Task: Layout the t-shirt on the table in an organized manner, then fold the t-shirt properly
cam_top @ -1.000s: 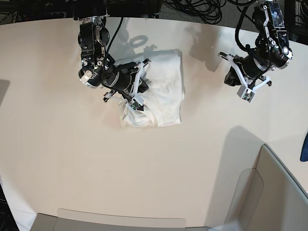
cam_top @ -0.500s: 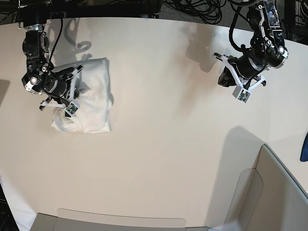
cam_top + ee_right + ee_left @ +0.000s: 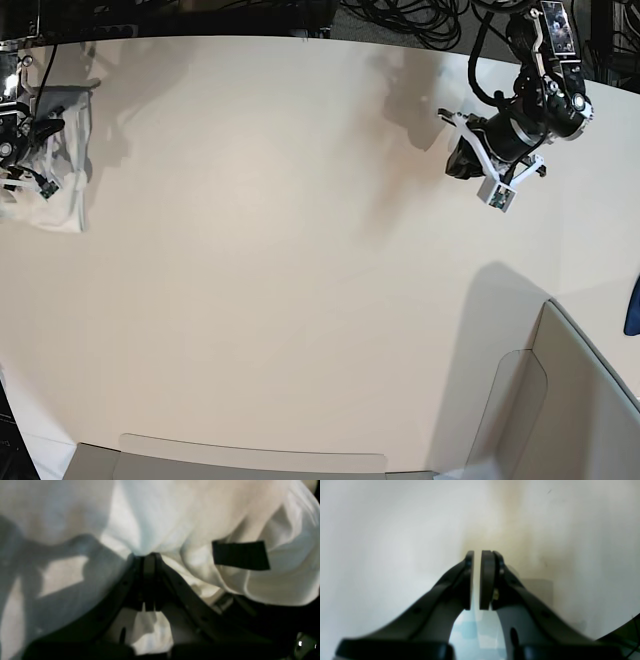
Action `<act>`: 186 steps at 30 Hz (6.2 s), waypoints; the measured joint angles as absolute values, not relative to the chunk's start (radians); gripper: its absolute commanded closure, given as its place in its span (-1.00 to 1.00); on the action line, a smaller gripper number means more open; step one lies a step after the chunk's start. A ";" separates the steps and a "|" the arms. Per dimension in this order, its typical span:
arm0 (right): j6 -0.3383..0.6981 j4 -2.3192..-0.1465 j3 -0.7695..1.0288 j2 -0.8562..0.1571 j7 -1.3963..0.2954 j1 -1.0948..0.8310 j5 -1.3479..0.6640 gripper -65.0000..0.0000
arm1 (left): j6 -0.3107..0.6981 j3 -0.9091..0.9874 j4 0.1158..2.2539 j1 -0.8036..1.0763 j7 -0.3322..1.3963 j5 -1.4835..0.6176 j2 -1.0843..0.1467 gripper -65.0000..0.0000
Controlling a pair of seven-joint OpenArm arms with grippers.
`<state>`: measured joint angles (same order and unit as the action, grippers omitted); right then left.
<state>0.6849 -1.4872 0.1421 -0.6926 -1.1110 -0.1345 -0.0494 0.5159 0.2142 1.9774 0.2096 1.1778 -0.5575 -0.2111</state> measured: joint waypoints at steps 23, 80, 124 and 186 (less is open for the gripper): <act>0.689 -1.700 0.349 -0.694 -1.258 -0.105 -0.071 1.00 | 0.516 0.170 1.975 0.208 1.178 -0.556 -0.188 0.87; 0.689 -2.046 0.089 -0.338 -1.330 -0.435 -0.190 1.00 | 0.514 0.452 2.075 0.485 1.408 -1.027 -0.259 0.87; 0.689 -1.517 -0.684 -0.389 -1.209 -0.513 -0.005 1.00 | 0.518 0.478 1.914 0.786 1.395 -1.131 0.007 0.87; 0.030 -0.157 -0.136 0.053 -0.064 -0.019 -0.063 1.00 | 0.036 -0.118 0.168 0.066 -0.073 -0.116 -0.075 0.78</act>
